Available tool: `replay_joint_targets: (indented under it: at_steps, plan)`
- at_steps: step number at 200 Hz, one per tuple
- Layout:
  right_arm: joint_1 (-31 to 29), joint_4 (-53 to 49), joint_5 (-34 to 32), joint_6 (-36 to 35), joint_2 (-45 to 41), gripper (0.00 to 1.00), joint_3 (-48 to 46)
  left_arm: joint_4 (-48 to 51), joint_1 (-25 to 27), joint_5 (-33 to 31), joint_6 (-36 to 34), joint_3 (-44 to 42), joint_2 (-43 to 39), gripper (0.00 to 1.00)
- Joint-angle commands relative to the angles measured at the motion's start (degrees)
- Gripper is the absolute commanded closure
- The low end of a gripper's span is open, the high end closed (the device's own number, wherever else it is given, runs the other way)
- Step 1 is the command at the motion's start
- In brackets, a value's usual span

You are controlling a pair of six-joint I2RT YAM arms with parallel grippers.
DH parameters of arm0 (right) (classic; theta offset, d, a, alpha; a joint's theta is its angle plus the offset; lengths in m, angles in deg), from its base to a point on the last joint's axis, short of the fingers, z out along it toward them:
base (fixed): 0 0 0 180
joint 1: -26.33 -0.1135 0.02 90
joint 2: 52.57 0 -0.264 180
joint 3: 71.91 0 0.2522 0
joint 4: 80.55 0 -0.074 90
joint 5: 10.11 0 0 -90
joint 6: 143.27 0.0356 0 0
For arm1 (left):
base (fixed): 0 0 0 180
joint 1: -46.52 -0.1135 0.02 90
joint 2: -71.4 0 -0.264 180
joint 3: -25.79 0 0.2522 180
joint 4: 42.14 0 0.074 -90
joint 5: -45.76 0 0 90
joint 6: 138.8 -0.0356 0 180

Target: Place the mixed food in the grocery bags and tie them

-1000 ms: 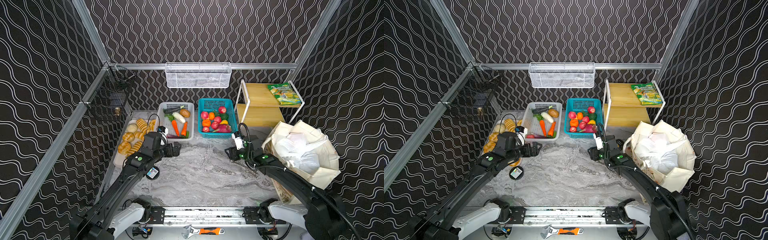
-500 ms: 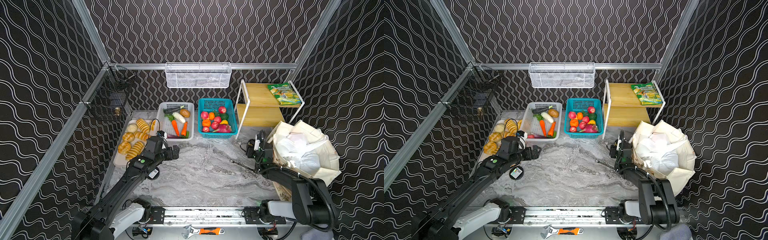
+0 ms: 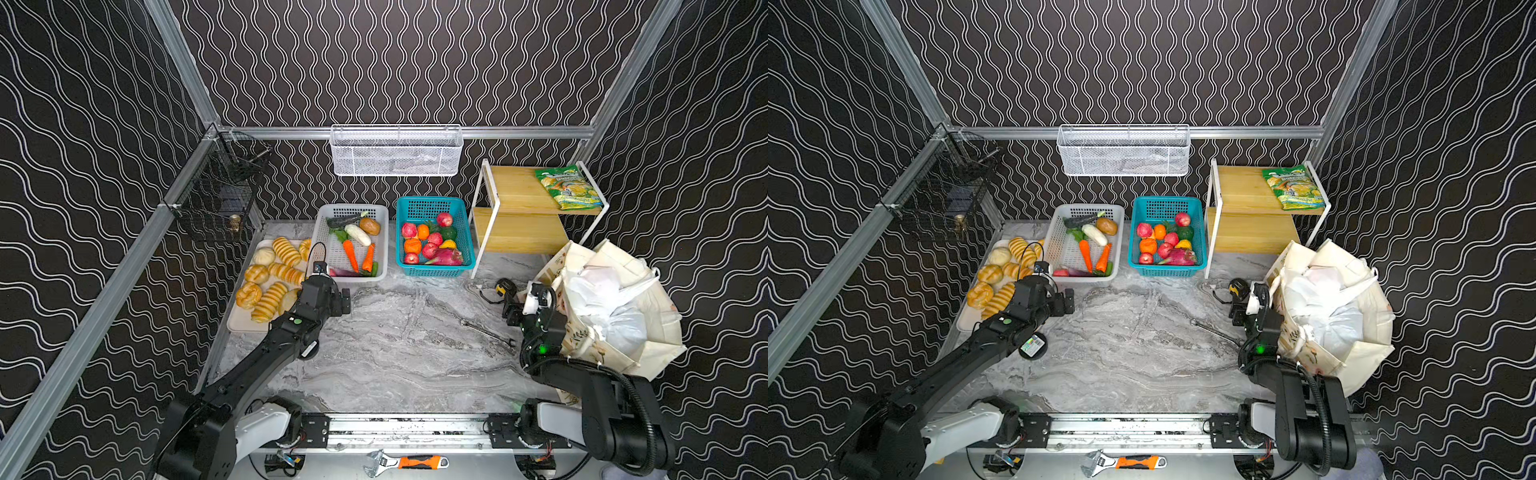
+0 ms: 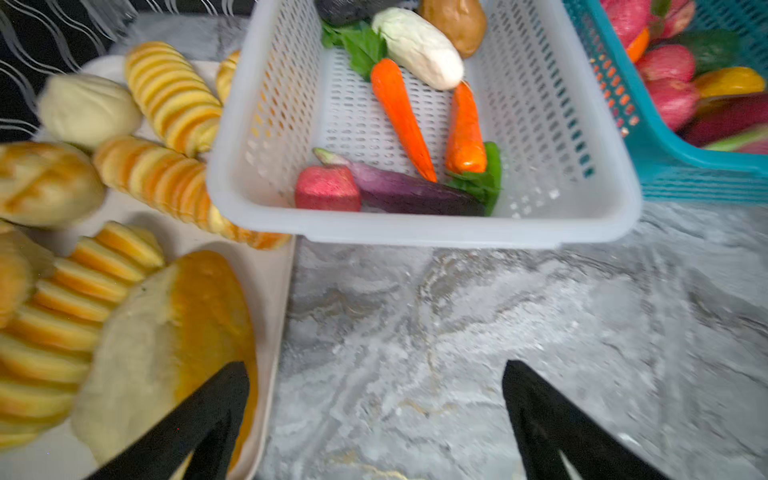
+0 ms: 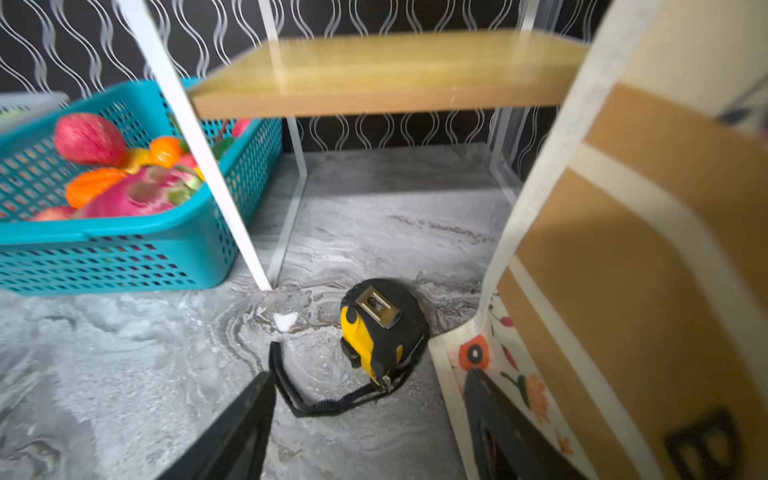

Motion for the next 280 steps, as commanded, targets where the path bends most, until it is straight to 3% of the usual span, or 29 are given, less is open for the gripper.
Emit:
replay_joint_targets:
  at_steps: [1, 12, 34, 59, 80, 94, 112, 138, 160, 171, 202, 225, 238, 250, 280]
  plan:
    - [0.16, 5.27, 2.04, 4.28, -3.04, 0.23, 0.07, -11.39, -0.7, -8.94, -4.09, -2.13, 1.72, 0.01]
    - [0.16, 6.61, 4.41, 2.63, 0.18, 0.22, 0.57, -15.43, -1.23, -10.36, -5.08, -3.88, 2.93, 0.02]
    - [0.32, 16.92, -1.93, 7.4, 7.52, 0.21, -0.5, -25.85, -1.87, -12.53, -10.96, -7.28, 6.58, 0.02]
    - [0.42, 22.94, 1.01, 5.96, 11.92, 0.2, -0.78, -35.2, -2.45, -17.15, -14.04, -7.33, 12.67, 0.02]
    - [0.42, 22.88, 0.7, 6.02, 13.38, 0.19, -0.61, -44.25, -5.0, -14.65, -16.12, -8.28, 16.83, 0.02]
    - [0.3, 23.46, 3.42, 4.5, 15.61, 0.18, -0.57, -43.67, -6.2, -12.28, -16.81, -6.74, 18.32, 0.01]
    - [-1.07, 33.54, 5.83, 2.55, 20.63, 0.14, -1.56, -45.7, -7.87, -9.16, -18.56, -5.82, 20.18, 0.02]
    - [-4.9, 16.77, -3.88, 1.03, 16.82, 0.05, 4.12, -48.97, -9.67, -8.12, -19.05, -5.77, 21.29, 0.02]
    - [-6.15, 15.27, -12.24, 3.32, 19.6, 0.0, 6.76, -30.17, -9.69, -11.72, -14.03, -0.63, 19.32, 0.02]
    - [-6.12, 13.28, -13.74, 3.89, 18.71, 0.0, 7.07, -28.73, -9.7, -11.57, -14.55, -1.36, 19.98, 0.02]
    - [-6.24, 16.06, -13.99, 3.51, 19.19, 0.0, 6.29, -46.1, -10.53, -8.72, -20.4, -9.14, 22.1, 0.02]
    - [-6.26, 15.1, -13.73, 3.8, 19.29, 0.0, 6.69, -49.39, -13.17, -2.92, -18.77, -10.15, 24.86, 0.02]
    - [-6.26, 14.82, -13.71, 3.8, 19.13, 0.0, 6.76, -57.3, -14.05, -1.58, -19.47, -12.44, 27.75, 0.02]
    - [-6.26, 15.04, -13.71, 3.84, 19.27, 0.0, 6.77, -54.65, -14.6, 0.41, -18.28, -12.93, 26.1, 0.02]
    - [-6.19, 15.09, -13.75, 3.79, 19.23, 0.0, 6.69, -71.22, -15.5, 2.51, -19.28, -19.01, 30.4, 0.01]
